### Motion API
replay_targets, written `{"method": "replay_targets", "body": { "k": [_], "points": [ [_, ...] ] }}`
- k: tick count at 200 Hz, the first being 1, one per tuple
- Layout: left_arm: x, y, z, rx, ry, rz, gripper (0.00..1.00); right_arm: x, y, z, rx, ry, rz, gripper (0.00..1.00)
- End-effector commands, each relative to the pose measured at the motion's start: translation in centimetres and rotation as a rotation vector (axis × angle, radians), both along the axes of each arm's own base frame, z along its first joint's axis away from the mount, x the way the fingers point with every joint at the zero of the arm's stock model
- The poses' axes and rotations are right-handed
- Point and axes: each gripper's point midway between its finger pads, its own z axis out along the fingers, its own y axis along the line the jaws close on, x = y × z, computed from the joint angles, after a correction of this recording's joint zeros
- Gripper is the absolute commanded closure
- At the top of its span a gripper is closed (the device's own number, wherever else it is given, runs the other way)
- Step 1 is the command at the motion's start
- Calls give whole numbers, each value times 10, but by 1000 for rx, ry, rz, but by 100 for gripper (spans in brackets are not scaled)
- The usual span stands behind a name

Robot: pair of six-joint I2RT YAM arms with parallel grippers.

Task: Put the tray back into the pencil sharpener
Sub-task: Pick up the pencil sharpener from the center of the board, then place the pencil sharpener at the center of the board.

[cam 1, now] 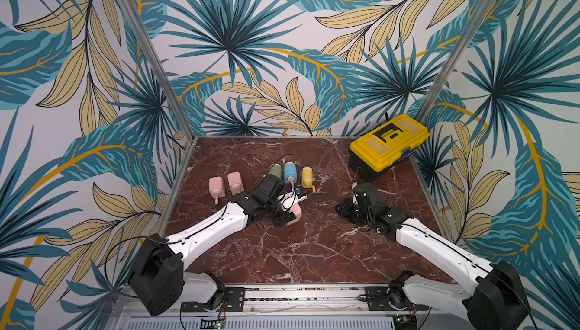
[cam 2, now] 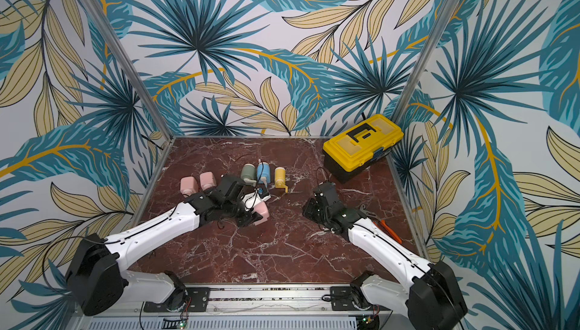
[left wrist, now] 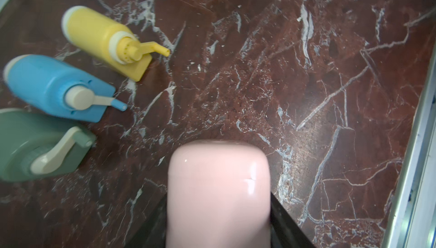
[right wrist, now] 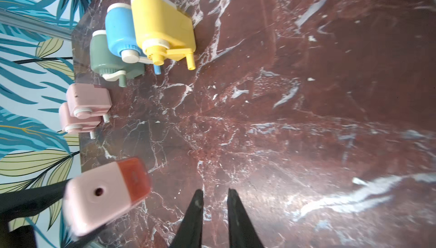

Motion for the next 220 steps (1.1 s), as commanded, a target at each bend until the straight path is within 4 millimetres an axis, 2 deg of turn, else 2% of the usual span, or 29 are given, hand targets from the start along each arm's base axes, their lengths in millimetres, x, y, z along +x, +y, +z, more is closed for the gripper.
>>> {"method": "replay_targets", "body": {
  "k": [1, 18, 32, 52, 62, 102, 172, 213, 220],
  "points": [
    [8, 26, 10, -73, 48, 333, 100, -17, -28, -17, -152, 63, -19, 78],
    [13, 51, 19, -138, 49, 550, 100, -18, -29, -17, -164, 77, -11, 78],
    [23, 82, 26, -198, 31, 777, 100, -19, -29, -17, -165, 89, -6, 78],
    [34, 129, 26, -261, 1, 1086, 100, -19, -26, -17, -159, 96, 3, 78],
    [39, 141, 24, -272, 9, 1147, 100, -18, -25, -15, -160, 97, 12, 78],
    [72, 149, 10, -188, 63, 1201, 100, -14, -22, -11, -178, 99, 29, 78],
    [148, 162, -18, -77, 126, 1246, 100, -9, -20, -13, -196, 110, 39, 79],
    [176, 155, -37, -37, 159, 1218, 100, -3, -19, -11, -225, 112, 56, 78],
    [179, 154, -41, -33, 165, 1216, 97, -2, -18, -11, -227, 115, 59, 78]
  ]
}}
